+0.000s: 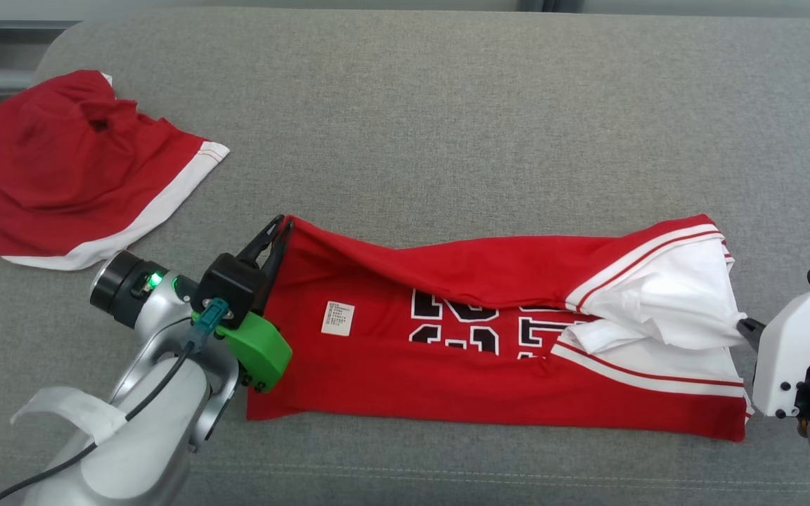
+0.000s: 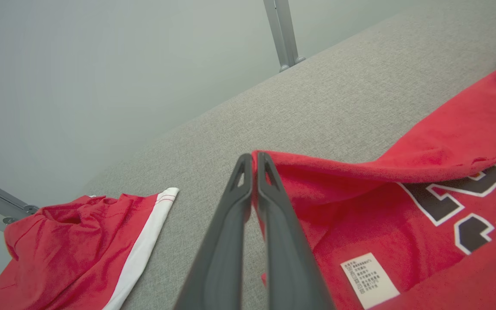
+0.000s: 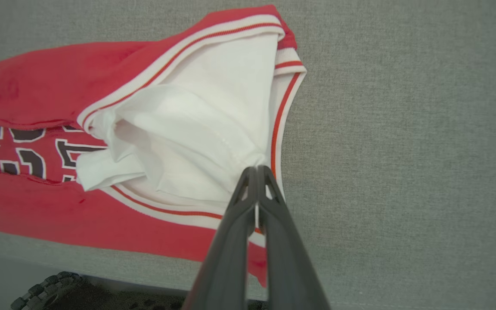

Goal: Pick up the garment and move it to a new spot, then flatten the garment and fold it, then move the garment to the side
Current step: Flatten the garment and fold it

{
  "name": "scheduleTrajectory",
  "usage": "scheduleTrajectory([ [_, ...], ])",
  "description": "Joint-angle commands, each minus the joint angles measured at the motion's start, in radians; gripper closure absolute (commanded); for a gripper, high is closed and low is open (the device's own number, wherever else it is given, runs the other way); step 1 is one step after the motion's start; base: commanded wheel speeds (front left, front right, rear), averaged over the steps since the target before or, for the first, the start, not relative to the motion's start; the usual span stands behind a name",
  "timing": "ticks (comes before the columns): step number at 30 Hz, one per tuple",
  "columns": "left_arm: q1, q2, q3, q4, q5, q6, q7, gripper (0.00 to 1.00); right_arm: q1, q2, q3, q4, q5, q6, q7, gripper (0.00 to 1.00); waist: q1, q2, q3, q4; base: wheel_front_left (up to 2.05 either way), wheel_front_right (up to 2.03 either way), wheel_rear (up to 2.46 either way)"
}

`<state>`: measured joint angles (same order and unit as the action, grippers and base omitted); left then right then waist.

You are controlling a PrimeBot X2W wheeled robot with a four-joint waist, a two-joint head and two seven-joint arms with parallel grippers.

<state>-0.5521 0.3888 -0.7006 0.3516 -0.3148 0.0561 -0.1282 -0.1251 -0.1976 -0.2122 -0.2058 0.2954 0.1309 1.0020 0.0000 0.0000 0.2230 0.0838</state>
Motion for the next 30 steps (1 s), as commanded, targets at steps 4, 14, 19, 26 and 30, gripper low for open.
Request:
scheduleTrajectory([
  [4,0.017,0.037,-0.045,0.035,0.052,-0.017,-0.038,1.0,0.027,-0.009,0.004,-0.008,0.011,0.0,0.027,1.0,0.0,0.0,-0.009,-0.012,0.0,0.0,0.0],
  [14,0.082,0.087,-0.126,0.091,0.123,-0.014,-0.067,1.0,0.079,0.009,0.007,-0.001,0.018,0.0,0.053,1.0,0.0,0.0,-0.023,-0.011,0.0,0.0,0.0],
  [19,0.107,0.064,-0.106,0.141,0.081,0.017,-0.051,0.0,0.101,0.009,0.023,0.0,0.033,0.0,0.066,0.0,0.0,0.0,-0.036,-0.011,0.0,0.0,0.0],
  [26,0.162,0.048,-0.072,0.19,0.005,0.043,0.015,0.0,0.14,-0.003,0.025,0.002,0.026,0.0,0.054,0.0,0.0,0.0,-0.072,-0.012,0.0,0.0,0.0],
  [30,0.206,0.043,-0.018,0.172,-0.057,0.089,0.007,0.0,0.164,0.012,0.005,-0.008,0.016,0.0,-0.001,0.0,0.0,0.0,-0.098,-0.009,0.0,0.0,0.0],
])
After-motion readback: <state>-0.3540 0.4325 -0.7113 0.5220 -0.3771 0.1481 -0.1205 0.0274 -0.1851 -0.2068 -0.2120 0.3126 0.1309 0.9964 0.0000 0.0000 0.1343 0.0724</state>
